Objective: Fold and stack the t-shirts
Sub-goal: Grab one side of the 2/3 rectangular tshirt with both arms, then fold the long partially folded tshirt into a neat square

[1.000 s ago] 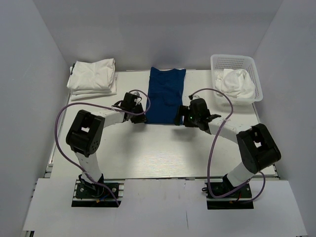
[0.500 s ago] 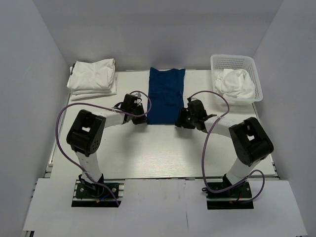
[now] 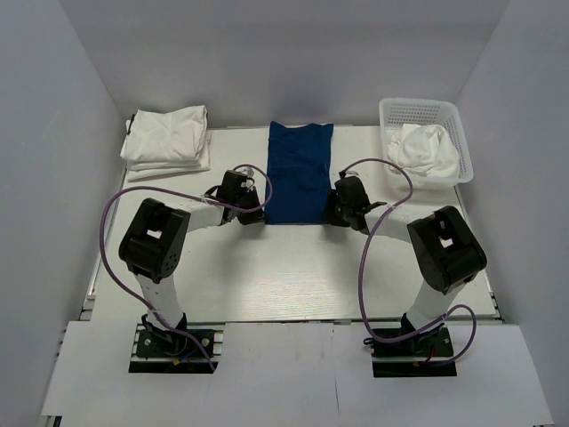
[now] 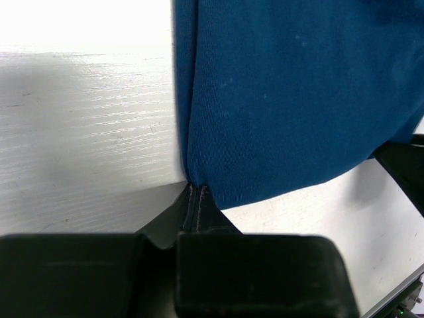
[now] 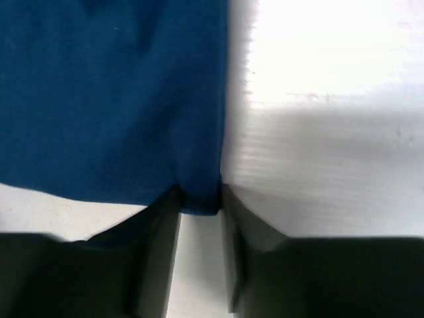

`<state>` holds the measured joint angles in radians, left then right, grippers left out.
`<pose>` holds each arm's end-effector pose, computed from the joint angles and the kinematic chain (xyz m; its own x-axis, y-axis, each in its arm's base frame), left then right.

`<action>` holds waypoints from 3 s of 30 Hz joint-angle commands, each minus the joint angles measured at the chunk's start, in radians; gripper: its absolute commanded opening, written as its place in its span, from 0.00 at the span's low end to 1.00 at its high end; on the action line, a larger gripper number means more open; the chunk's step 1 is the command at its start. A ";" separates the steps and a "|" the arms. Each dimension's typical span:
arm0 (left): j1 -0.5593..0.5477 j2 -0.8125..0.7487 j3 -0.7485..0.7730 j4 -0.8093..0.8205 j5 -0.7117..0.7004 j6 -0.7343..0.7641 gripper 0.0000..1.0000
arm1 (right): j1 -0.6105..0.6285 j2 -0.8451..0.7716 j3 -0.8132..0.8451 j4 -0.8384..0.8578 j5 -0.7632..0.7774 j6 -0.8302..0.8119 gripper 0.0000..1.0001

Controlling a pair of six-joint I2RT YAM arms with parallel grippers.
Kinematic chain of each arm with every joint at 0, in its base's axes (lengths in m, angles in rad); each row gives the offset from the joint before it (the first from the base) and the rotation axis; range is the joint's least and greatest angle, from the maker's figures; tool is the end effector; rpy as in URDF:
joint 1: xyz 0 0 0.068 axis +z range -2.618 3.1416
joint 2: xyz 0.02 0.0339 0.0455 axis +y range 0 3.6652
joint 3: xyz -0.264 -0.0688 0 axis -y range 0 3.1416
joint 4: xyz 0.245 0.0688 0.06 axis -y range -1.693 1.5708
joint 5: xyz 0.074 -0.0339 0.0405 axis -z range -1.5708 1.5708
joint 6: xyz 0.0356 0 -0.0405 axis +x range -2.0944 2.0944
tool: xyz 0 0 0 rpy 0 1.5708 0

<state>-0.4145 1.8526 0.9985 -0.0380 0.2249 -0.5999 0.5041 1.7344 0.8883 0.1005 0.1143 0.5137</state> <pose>0.3335 -0.1554 0.1372 -0.8821 -0.2132 -0.4202 0.0276 0.8669 -0.4977 0.3090 0.1658 0.1561 -0.7171 0.1620 -0.6779 -0.0621 0.9539 0.2936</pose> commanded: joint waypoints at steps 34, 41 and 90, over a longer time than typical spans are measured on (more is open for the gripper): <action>-0.164 -0.724 -0.066 -0.138 -0.338 0.049 0.00 | 0.057 -0.624 0.026 -0.303 -0.183 -0.104 0.00; -0.155 -0.593 0.087 -0.194 -0.568 0.000 0.00 | 0.027 -0.483 0.178 -0.304 -0.067 -0.102 0.00; 0.026 0.178 0.671 -0.218 -0.325 0.031 1.00 | -0.217 0.159 0.546 -0.136 -0.547 -0.121 0.90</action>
<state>-0.3679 2.1407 1.7046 -0.3382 -0.1650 -0.5835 0.2623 1.9705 1.4769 -0.1596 -0.3408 0.3923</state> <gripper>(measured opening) 0.995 0.902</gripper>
